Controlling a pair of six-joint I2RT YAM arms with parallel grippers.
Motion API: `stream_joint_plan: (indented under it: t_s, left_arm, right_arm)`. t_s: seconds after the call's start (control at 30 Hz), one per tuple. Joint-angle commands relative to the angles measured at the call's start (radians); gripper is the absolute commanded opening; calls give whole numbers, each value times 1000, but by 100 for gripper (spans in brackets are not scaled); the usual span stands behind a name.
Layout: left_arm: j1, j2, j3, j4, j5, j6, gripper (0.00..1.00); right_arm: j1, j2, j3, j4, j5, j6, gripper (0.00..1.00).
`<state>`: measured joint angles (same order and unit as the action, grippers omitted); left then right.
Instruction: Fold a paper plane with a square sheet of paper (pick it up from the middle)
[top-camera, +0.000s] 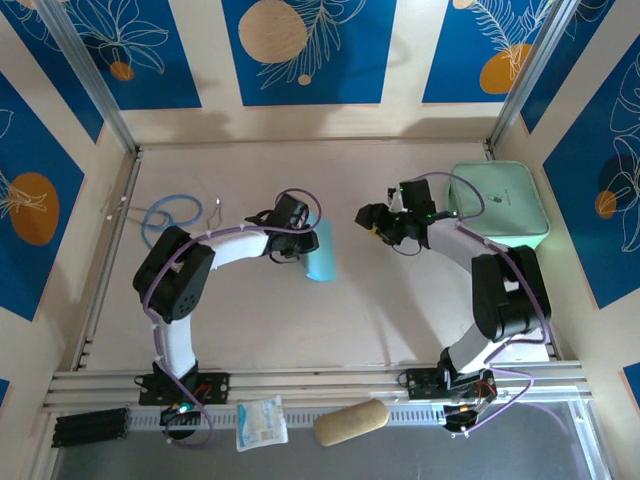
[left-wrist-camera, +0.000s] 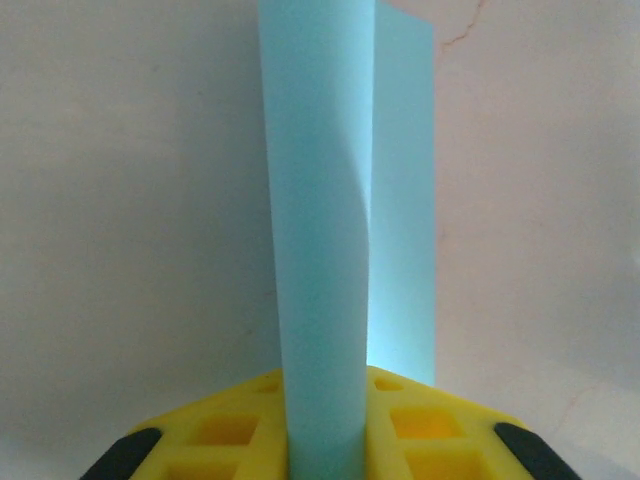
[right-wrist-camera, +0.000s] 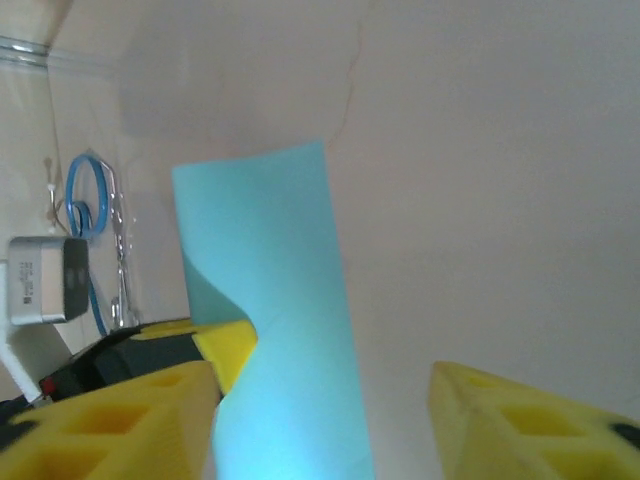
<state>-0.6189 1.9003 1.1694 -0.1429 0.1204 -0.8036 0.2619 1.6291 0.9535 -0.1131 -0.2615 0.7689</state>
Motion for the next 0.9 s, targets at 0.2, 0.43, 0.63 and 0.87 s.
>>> stream_joint_plan:
  t_s: [0.2, 0.43, 0.63, 0.87]
  left_arm:
    - [6, 24, -20, -26, -38, 30, 17]
    - [6, 32, -18, -30, -33, 34, 16]
    - [5, 33, -17, -38, -34, 29, 16]
    - [6, 9, 10, -106, -74, 38, 22]
  right_arm:
    - [121, 180, 103, -36, -108, 33, 32]
    - [178, 291, 189, -115, -100, 0, 18]
    - [192, 350, 224, -165, -81, -15, 14]
    - [197, 405, 267, -266, -21, -47, 14]
